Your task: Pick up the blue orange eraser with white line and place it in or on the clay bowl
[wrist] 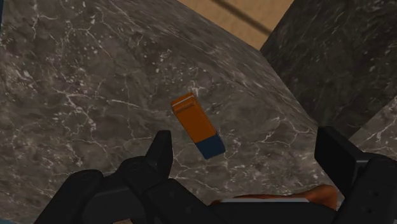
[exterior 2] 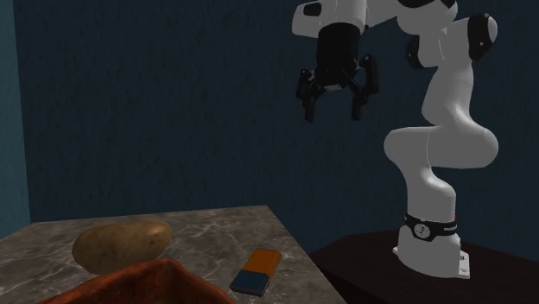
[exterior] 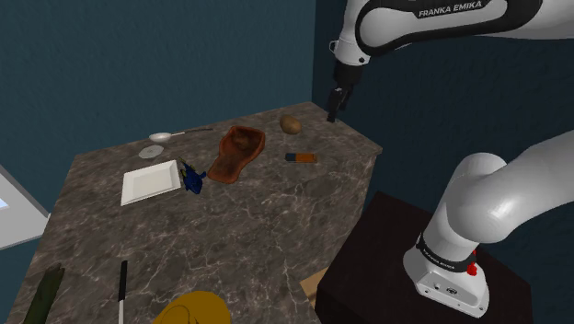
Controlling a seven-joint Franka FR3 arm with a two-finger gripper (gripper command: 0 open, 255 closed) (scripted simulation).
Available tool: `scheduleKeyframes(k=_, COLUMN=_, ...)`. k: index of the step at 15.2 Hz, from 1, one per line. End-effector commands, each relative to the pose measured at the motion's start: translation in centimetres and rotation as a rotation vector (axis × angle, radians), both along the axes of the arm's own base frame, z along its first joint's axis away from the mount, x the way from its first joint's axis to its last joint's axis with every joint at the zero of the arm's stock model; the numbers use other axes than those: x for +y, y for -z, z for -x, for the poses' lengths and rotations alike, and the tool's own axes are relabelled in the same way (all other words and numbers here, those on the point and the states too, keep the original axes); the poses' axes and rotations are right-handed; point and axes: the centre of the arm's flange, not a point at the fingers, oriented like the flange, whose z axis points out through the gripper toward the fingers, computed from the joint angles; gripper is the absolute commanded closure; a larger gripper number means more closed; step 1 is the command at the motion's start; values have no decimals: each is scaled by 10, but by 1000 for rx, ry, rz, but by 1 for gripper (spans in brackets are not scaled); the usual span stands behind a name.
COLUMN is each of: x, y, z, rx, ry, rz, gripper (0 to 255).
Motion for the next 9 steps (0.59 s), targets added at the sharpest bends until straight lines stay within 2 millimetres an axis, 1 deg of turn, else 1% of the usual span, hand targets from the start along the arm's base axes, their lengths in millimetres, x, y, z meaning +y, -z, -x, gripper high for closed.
scheduleKeyframes(k=1, x=-2, y=19, z=-18, rx=12, ry=-34, rz=5, gripper=0)
scheduleKeyframes(k=9, x=-16, y=101, z=-90, rx=67, ry=-165, rz=22, gripper=0)
